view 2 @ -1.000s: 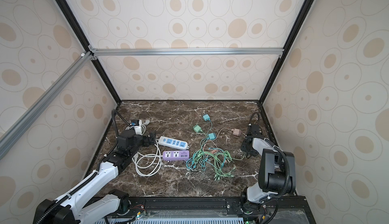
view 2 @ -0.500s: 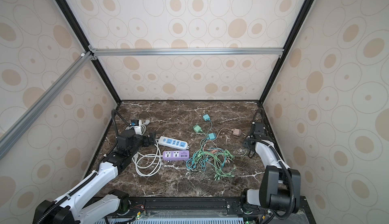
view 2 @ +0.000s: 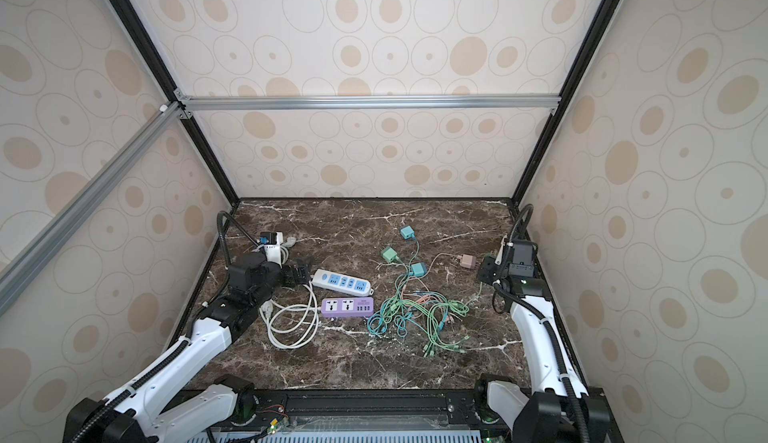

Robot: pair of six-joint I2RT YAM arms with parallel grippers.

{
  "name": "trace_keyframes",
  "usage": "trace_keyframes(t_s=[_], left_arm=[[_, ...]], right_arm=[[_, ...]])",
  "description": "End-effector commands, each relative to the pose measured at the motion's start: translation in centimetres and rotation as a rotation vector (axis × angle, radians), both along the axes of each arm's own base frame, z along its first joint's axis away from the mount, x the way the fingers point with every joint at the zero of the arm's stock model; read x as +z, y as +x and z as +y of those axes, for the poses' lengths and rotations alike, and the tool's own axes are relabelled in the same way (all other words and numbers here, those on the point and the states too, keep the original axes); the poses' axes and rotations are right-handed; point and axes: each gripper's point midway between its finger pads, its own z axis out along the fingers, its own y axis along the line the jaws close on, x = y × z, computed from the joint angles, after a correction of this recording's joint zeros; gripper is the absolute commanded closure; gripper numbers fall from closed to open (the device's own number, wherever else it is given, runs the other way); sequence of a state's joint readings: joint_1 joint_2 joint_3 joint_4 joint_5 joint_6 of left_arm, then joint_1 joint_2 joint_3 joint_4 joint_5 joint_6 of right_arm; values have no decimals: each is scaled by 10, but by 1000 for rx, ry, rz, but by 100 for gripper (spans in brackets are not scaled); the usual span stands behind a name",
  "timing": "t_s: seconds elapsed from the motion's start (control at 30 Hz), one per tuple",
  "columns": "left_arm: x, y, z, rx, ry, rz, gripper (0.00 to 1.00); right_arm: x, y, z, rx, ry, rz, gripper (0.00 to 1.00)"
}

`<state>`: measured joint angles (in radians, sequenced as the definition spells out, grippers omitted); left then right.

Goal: Insert the plug

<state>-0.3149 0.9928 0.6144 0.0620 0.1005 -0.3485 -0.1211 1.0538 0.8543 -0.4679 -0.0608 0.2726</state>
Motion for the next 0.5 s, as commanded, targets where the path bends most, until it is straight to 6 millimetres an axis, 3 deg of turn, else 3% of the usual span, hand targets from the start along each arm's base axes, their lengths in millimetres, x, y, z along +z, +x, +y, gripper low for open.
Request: trace_keyframes(t_s=[0.0, 0.23, 0.47], left_arm=[[32, -3, -23, -115, -79, -45, 1], [53, -15, -57, -317, -176, -57, 1], [79, -36, -86, -516, -291, -67, 1]], right_arm=[[34, 1, 22, 112, -28, -93, 71], [65, -2, 61, 295, -106, -183, 71], [77, -5, 117, 525, -219, -226, 70]])
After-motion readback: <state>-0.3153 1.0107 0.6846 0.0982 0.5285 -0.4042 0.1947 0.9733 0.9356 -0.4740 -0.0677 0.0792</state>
